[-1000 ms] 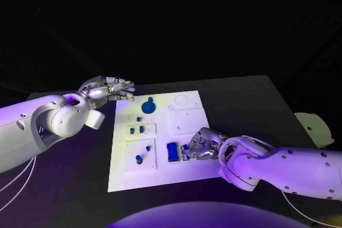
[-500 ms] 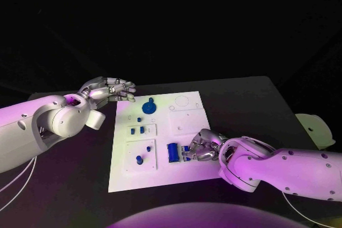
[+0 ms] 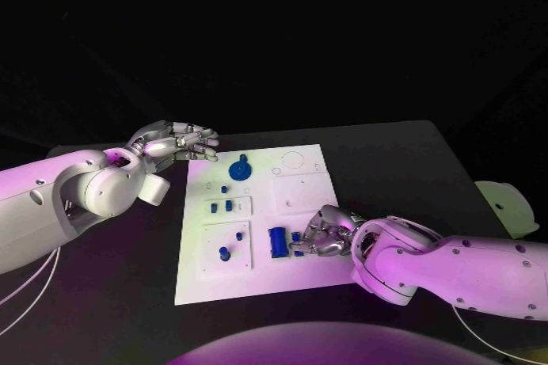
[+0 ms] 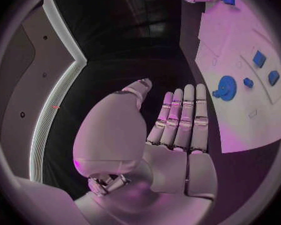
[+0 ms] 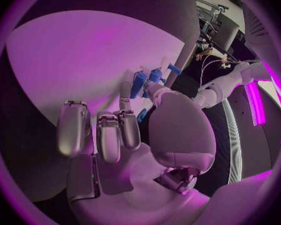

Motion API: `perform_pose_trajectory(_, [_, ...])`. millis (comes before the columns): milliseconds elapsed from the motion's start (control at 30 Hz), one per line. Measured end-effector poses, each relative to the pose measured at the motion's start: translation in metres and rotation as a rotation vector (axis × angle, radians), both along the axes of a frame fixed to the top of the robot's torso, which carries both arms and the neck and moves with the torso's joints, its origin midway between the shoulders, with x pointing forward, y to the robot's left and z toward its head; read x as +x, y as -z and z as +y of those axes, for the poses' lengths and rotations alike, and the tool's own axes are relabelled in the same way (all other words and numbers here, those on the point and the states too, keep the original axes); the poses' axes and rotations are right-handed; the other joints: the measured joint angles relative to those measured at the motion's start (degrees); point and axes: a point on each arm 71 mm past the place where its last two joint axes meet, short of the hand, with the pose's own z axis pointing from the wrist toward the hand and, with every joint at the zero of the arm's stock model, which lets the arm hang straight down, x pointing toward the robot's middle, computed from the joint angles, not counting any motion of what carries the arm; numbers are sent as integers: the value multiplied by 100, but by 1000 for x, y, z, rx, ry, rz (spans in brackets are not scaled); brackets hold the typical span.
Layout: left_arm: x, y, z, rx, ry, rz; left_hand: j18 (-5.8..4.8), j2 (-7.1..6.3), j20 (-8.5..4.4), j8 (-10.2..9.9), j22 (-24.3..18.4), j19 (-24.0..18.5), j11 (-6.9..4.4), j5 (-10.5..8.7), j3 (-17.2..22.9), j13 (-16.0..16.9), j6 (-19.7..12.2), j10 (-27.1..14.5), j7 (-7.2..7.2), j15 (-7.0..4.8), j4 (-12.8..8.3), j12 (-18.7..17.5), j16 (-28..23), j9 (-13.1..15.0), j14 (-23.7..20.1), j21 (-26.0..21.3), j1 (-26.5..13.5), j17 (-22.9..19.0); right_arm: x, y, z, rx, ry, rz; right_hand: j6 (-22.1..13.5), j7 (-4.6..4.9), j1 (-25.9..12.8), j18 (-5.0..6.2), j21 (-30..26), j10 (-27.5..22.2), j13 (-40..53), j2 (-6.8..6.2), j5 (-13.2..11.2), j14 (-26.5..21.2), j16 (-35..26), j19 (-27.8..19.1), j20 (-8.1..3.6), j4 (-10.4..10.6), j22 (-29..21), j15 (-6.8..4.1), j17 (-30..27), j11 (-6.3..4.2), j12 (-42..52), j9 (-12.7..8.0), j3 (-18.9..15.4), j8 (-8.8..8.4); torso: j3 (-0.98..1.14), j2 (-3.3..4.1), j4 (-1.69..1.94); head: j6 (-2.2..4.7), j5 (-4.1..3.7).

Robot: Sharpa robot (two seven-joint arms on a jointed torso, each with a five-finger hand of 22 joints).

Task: Assemble the parts on the task board

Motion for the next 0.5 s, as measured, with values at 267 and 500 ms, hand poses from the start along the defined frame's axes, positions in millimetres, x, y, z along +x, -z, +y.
perform_pose_trajectory(267, [0, 0, 0, 1, 0, 1, 0, 0, 0, 0, 0, 0, -21, 0, -24, 0, 0, -21, 0, 0, 24, 0, 0, 0, 0, 0, 0, -1, 0, 0, 1, -4, -6, -3, 0, 0, 10, 0, 0, 0, 0, 128, 42, 0, 0, 0, 0, 20, -1, 0, 0, 0, 0, 1, -675, -22, 0, 1, -2, -1, 9])
perform_pose_trajectory(500, [0, 0, 0, 3, 1, 3, 0, 0, 0, 0, -6, 0, -20, 0, -24, 0, 0, -21, 0, 0, 24, 0, 0, 0, 0, 0, 0, -1, -1, -1, 0, -4, -7, -4, 19, -18, 22, 0, 0, 0, -1, 260, 308, 0, 0, -1, 1, 19, -1, 0, 0, 0, 0, 8, -1062, -49, 1, 1, -2, -7, 10])
